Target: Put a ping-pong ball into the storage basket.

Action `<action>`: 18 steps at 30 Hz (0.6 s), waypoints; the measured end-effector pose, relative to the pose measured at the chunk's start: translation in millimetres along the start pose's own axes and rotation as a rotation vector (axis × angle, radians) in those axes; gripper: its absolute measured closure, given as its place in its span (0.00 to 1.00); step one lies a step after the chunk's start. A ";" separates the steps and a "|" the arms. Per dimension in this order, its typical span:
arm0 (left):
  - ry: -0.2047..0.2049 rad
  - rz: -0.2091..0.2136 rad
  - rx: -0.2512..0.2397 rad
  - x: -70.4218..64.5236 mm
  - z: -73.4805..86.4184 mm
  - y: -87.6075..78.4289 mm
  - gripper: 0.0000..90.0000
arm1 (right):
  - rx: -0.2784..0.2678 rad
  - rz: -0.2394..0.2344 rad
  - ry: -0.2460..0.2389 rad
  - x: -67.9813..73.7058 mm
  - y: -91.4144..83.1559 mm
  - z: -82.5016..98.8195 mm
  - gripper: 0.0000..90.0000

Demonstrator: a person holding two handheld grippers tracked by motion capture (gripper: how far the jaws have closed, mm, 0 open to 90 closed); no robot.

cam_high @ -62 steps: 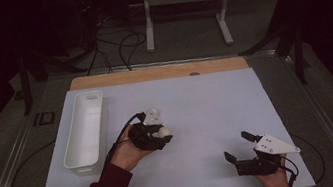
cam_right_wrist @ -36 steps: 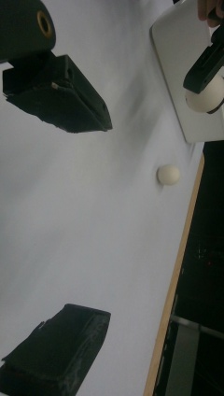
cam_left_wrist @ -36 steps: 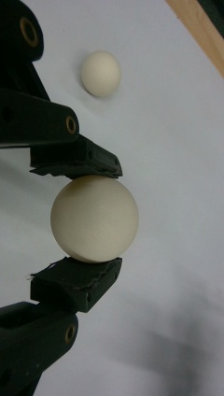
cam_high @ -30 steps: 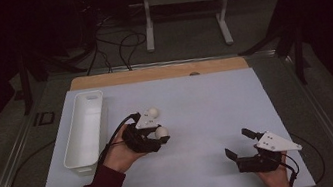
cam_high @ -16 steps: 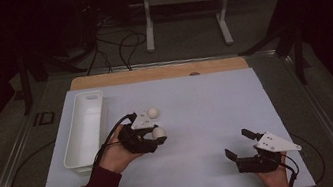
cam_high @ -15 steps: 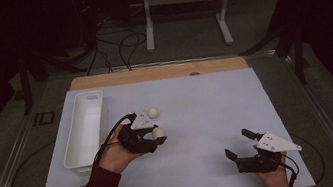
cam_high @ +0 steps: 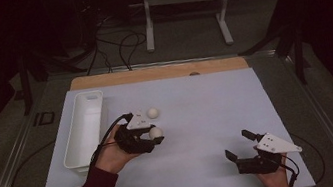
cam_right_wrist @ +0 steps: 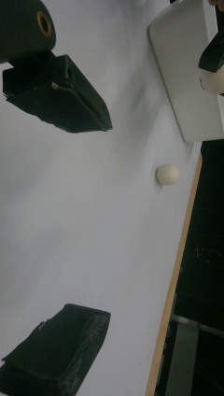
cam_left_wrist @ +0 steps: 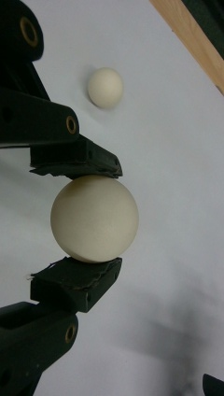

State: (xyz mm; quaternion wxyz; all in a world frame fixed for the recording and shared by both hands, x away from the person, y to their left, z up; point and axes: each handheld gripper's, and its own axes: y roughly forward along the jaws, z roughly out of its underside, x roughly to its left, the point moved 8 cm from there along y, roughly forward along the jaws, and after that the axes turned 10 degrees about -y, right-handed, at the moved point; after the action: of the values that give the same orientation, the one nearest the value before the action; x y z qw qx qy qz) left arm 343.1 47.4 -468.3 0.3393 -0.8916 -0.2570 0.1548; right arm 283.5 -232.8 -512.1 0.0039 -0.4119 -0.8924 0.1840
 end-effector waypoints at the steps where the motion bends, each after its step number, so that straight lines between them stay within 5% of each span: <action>1: -0.001 0.000 0.000 0.4 0.2 -1.2 0.57 | 0.001 0.001 0.002 -0.1 0.0 0.1 0.09; 18: 0.006 -0.009 -0.005 5.6 0.0 -11.3 0.57 | 0.007 -0.003 0.003 0.1 0.6 1.3 0.09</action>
State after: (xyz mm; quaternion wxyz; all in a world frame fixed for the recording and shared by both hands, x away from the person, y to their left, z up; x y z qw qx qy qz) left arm 343.7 57.7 -461.1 0.3384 -0.8918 -0.2602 0.1499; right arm 283.7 -232.7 -513.6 0.0068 -0.4106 -0.8925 0.1863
